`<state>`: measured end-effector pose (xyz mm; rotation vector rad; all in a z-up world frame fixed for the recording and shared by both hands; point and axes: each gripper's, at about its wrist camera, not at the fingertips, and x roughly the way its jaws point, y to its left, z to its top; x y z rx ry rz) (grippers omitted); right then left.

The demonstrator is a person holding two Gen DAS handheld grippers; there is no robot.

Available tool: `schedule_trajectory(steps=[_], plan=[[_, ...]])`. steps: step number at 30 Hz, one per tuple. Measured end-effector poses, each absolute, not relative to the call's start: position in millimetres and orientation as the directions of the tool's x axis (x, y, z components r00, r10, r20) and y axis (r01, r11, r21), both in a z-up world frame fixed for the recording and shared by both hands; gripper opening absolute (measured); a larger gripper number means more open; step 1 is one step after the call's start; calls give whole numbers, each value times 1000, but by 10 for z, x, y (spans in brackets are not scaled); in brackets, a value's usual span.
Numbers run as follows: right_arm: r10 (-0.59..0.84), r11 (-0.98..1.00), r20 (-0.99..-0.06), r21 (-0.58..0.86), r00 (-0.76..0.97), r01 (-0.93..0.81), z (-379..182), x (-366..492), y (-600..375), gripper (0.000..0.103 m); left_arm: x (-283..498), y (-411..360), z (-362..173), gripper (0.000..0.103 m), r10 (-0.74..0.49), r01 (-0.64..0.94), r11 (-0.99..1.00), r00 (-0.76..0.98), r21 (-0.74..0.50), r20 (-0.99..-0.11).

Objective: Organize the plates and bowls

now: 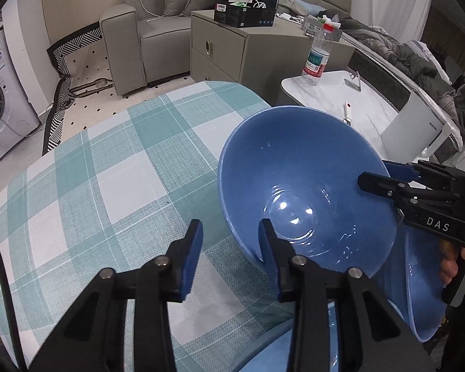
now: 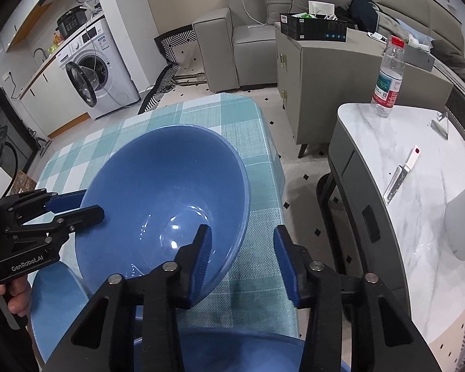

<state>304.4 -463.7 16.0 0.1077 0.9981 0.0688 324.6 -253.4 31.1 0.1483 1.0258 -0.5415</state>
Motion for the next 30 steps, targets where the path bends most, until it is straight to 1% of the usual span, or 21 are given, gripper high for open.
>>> schedule_trajectory(steps=[1,3,5,7,9,19,30], plan=[[112,992,-834,125,540,-13,156,3046,-4629,36,3247,-2533,305,28,-362,496,858,397,-134,-844],[119,991,-833,130,540,-19,153,3046,-4615,30,3247,-2533,304,26,-367,500,855,392,-140,-844],[119,992,-831,126,543,-24,156,3048,-4595,27,3241,-2540,309,23,-371,506,851,392,-139,-842],[121,992,-829,125,546,-29,167,3048,-4577,24,3237,-2556,311,18,-373,513,848,390,-138,-842],[119,992,-826,121,551,-33,179,3043,-4558,22,3232,-2572,322,17,-378,517,845,393,-138,-838],[112,992,-808,121,578,-23,252,3000,-4545,21,3217,-2577,367,17,-382,513,848,416,-134,-825],[109,993,-759,109,642,-40,525,2866,-4428,21,3178,-2461,599,17,-403,487,862,484,-145,-777]])
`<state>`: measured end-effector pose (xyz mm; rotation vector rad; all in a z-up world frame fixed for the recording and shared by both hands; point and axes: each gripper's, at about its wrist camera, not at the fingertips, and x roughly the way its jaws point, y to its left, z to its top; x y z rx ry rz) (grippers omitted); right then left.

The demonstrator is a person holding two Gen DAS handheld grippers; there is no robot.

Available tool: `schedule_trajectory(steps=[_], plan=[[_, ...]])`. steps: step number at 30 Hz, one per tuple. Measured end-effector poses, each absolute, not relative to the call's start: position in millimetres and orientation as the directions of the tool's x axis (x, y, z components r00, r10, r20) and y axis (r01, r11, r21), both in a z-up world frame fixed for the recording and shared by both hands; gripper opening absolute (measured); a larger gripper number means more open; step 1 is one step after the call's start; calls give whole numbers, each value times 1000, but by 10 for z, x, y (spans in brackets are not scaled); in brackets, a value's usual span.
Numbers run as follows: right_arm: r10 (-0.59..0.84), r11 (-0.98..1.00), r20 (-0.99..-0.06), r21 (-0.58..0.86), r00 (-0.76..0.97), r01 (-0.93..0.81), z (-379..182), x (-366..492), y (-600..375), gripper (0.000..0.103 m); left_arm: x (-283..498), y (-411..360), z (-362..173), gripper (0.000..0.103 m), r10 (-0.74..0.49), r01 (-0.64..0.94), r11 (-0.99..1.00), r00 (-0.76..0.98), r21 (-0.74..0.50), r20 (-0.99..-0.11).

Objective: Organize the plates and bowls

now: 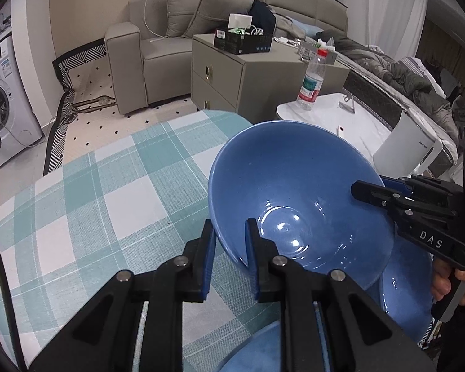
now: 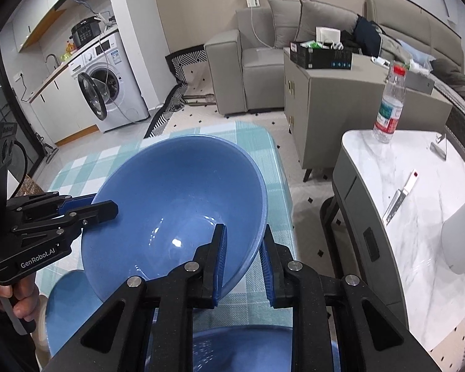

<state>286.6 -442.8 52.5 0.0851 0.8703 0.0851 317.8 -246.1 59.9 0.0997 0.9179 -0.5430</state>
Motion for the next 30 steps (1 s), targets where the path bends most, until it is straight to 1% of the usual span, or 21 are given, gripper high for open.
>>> schedule_trajectory(steps=[17,30], plan=[[118,993,-688,101,716,-66,1023,2493,-4236,21,2903,-2255,1014,17,-435,479,865,565,-151,-701],[137,991,-649,96,748,-98,1284,2123,-4120,21,2628,-2109,1167,17,-450,484,861,583,-156,-677]])
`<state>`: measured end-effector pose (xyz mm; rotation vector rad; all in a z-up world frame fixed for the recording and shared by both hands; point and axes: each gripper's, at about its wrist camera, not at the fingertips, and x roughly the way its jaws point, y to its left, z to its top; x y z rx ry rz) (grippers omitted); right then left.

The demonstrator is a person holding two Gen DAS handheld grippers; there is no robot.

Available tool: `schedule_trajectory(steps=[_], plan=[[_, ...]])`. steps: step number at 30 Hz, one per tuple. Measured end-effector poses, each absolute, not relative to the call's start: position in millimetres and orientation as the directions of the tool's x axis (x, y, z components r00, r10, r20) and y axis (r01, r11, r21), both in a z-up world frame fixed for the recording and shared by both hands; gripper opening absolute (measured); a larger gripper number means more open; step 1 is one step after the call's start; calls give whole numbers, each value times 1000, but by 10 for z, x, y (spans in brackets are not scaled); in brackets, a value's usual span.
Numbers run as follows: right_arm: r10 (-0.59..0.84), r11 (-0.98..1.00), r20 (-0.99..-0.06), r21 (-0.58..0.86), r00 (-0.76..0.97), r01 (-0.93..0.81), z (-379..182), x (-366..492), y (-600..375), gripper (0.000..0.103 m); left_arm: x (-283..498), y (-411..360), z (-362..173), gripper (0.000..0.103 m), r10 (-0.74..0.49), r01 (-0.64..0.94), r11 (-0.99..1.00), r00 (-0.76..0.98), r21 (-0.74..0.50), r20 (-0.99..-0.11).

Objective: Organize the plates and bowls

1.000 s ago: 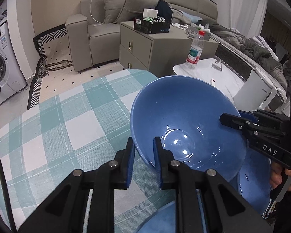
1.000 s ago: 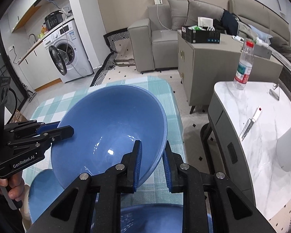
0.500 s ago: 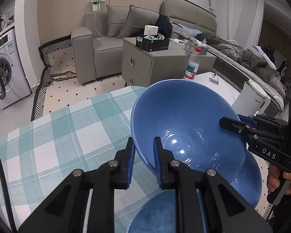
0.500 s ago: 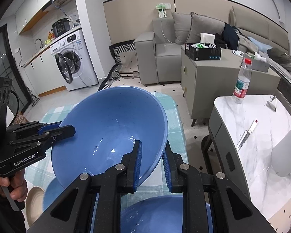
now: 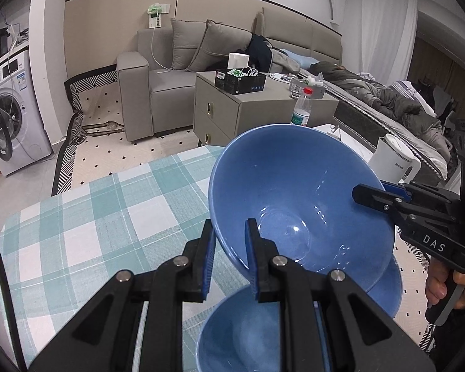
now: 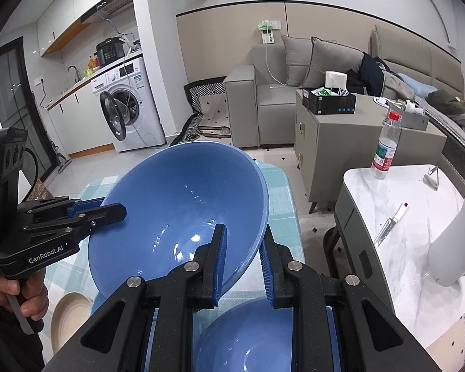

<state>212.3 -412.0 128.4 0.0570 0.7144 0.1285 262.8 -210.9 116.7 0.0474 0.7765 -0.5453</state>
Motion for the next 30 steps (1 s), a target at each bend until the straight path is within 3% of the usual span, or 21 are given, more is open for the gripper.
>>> schedule_trajectory(steps=[30], plan=[[212,977,-637,129,741,-168,1210,1537,-3708,21,1944,-1735,1190,17,-404,455,884,630,-107,-663]])
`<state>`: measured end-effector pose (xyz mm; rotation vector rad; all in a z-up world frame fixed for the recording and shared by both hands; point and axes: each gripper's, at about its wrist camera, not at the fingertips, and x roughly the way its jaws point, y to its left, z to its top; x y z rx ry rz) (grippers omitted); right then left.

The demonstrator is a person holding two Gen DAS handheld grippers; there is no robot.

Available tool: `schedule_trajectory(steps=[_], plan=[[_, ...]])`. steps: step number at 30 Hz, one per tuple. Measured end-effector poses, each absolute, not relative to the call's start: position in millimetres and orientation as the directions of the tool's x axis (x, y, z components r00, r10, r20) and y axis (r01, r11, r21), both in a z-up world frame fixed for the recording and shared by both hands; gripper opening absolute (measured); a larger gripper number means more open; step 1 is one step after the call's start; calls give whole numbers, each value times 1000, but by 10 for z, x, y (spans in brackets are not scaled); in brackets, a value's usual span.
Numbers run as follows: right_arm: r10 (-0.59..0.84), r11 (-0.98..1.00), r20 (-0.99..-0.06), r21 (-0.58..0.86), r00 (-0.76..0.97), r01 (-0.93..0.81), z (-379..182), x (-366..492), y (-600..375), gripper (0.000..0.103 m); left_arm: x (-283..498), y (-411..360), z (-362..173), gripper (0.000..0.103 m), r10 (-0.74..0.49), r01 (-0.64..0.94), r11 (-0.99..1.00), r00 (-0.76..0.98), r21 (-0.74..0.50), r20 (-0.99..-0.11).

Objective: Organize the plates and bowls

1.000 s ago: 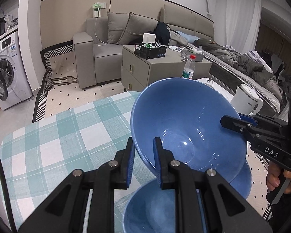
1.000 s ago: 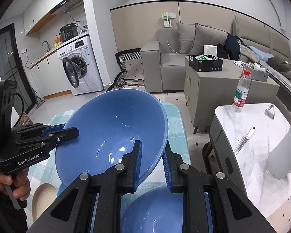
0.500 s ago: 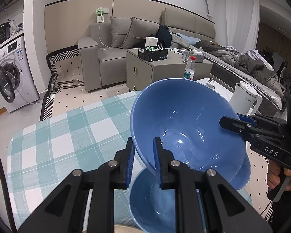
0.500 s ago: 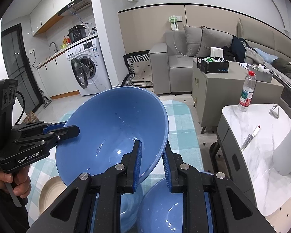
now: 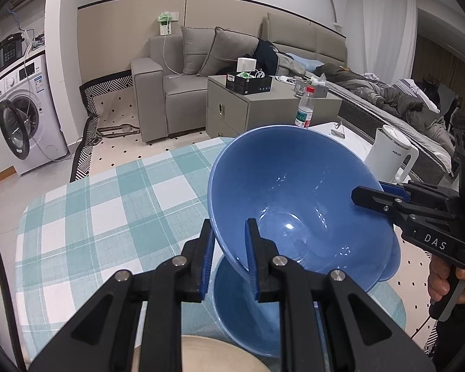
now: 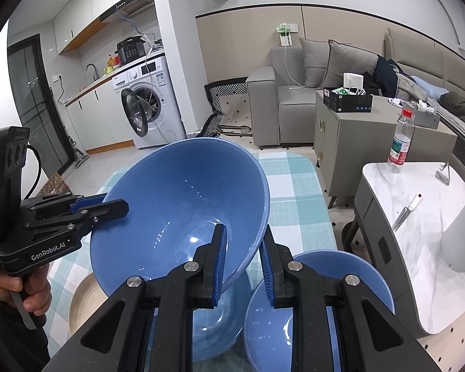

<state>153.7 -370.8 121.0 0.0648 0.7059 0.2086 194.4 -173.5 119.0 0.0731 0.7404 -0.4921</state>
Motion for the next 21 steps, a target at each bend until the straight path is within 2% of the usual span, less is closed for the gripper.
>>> schedule_trajectory(steps=[21], plan=[[238,971,-654,150,718,-186,1031,1266,-3556,22,1712,-1622,1043,17,-379,448,890,625,-84,-682]])
